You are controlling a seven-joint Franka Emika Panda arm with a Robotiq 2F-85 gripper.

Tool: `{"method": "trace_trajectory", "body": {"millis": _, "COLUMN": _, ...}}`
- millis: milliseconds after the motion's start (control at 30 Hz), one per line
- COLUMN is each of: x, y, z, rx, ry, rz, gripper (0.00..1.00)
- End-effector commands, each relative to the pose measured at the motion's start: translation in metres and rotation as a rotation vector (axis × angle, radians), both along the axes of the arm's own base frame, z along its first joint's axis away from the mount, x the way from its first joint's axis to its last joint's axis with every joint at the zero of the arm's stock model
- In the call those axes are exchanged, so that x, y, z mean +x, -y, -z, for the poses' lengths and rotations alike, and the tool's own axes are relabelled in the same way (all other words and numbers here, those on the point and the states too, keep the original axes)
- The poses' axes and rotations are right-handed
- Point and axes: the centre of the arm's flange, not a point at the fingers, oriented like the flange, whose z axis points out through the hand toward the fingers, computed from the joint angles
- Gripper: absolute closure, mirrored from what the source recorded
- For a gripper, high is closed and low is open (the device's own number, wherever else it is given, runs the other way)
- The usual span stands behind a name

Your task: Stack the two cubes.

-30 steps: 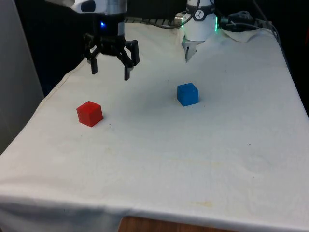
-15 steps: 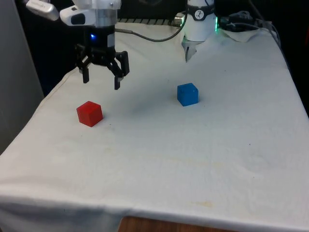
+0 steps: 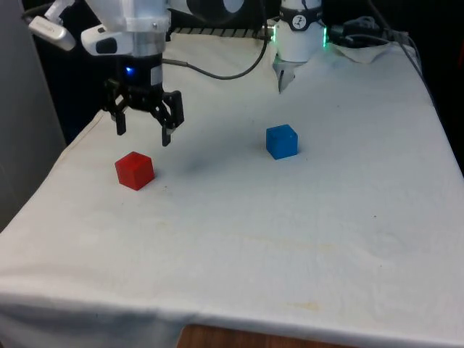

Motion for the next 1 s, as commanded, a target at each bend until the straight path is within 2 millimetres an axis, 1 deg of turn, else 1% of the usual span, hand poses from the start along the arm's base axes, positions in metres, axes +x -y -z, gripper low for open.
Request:
{"method": "trace_trajectory", "body": {"millis": 0, "x": 0.001, "y": 0.002, "z": 0.002, "rx": 0.009, "ry": 0.004, "rz": 0.0, "gripper": 0.0}}
{"method": "trace_trajectory", "body": {"millis": 233, "x": 0.003, "y": 0.006, "z": 0.01, "rx": 0.013, "ry": 0.004, "rz": 0.015, "gripper": 0.0}}
{"method": "trace_trajectory", "body": {"millis": 500, "x": 0.003, "y": 0.016, "z": 0.022, "rx": 0.058, "ry": 0.015, "rz": 0.028, "gripper": 0.0}}
{"method": "trace_trajectory", "body": {"millis": 533, "x": 0.002, "y": 0.014, "z": 0.02, "rx": 0.046, "ry": 0.016, "rz": 0.027, "gripper": 0.0}}
{"method": "trace_trajectory", "body": {"millis": 700, "x": 0.005, "y": 0.023, "z": 0.028, "rx": 0.061, "ry": 0.014, "rz": 0.043, "gripper": 0.0}}
{"method": "trace_trajectory", "body": {"millis": 800, "x": 0.005, "y": 0.023, "z": 0.028, "rx": 0.052, "ry": 0.014, "rz": 0.045, "gripper": 0.0}}
{"method": "trace_trajectory", "body": {"millis": 967, "x": 0.01, "y": 0.025, "z": 0.037, "rx": 0.056, "ry": 0.009, "rz": 0.064, "gripper": 0.0}}
